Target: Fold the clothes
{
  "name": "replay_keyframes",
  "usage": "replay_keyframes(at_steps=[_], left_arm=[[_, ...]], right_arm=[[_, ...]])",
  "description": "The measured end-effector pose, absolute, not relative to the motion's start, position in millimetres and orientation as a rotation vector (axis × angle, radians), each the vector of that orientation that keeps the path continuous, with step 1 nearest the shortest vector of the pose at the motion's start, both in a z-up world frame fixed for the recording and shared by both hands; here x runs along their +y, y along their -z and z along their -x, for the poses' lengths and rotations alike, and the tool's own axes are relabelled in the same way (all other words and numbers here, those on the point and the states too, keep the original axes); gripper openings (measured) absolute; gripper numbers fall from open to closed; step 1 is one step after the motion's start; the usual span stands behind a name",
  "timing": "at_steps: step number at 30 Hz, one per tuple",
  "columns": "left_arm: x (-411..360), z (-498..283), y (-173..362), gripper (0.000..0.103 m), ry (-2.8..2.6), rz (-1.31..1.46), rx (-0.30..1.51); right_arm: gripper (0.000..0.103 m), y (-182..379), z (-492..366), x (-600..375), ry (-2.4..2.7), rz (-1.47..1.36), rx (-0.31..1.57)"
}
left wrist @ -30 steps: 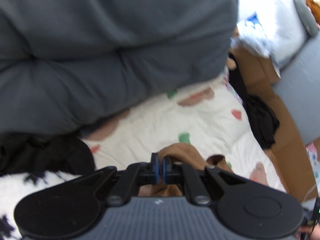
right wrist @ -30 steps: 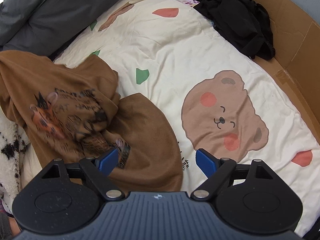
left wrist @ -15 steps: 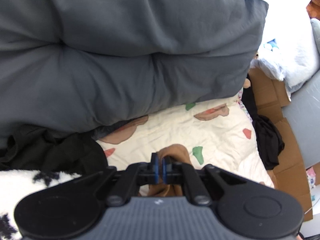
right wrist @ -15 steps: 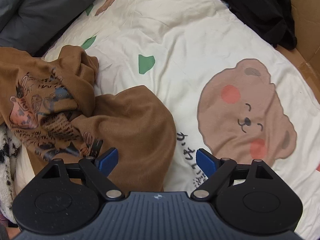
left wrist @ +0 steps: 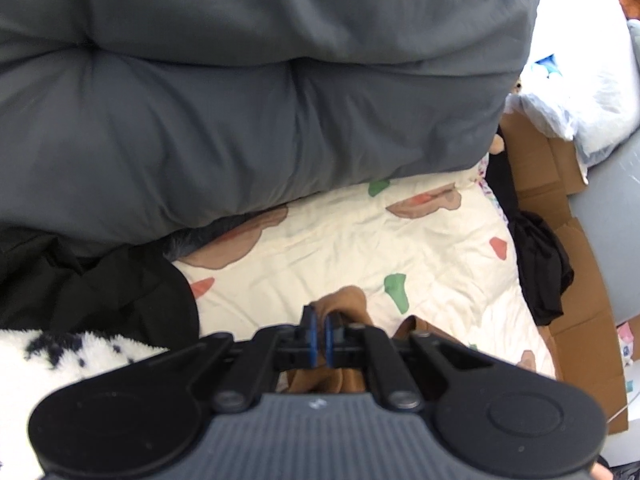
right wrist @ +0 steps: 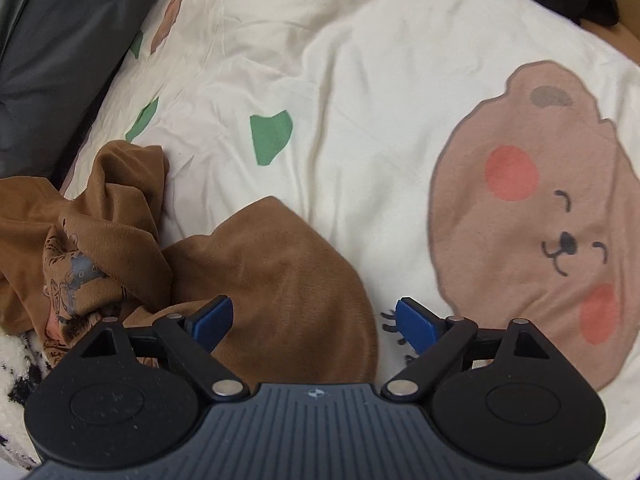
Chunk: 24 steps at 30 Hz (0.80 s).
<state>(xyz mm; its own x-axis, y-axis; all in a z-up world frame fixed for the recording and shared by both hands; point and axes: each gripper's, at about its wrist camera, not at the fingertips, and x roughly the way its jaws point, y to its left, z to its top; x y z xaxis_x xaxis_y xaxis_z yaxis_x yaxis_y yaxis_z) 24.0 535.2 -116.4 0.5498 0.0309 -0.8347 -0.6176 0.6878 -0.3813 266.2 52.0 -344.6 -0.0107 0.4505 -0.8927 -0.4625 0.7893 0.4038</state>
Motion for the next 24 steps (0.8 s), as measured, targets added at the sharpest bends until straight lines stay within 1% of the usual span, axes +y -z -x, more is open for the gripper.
replay_keyframes(at_steps=[1,2,4,5,7,9,18,24], left_arm=[[534.8,-24.5,117.3,0.004,-0.425,0.730,0.920],[534.0,-24.8,117.9,0.004,-0.423,0.734,0.919],[532.3,-25.2,118.7,0.004,-0.421,0.743,0.916],[531.0,-26.0,118.4,0.004,-0.419,0.743,0.915],[527.4,-28.5,117.2,0.004,-0.414,0.734,0.914],[522.6,-31.5,115.6,0.004,-0.403,0.728,0.908],[493.2,-56.1,98.9,0.004,-0.366,0.702,0.895],[454.0,-85.8,81.6,0.004,-0.306,0.665,0.892]], right_arm=[[0.077,345.3,-263.9,55.7,-0.748,0.028,1.414],[0.069,346.0,-261.5,59.4,-0.775,0.047,1.420],[0.028,346.3,-256.4,65.0,-0.799,0.109,1.417],[0.024,347.2,-255.2,66.2,-0.809,0.128,1.423],[0.020,345.4,-254.4,64.8,-0.829,0.144,1.411],[0.019,340.8,-254.1,60.2,-0.838,0.147,1.395],[0.019,302.2,-255.5,3.5,-0.778,0.138,1.314],[0.018,272.0,-250.6,-69.2,-0.681,0.097,1.268]])
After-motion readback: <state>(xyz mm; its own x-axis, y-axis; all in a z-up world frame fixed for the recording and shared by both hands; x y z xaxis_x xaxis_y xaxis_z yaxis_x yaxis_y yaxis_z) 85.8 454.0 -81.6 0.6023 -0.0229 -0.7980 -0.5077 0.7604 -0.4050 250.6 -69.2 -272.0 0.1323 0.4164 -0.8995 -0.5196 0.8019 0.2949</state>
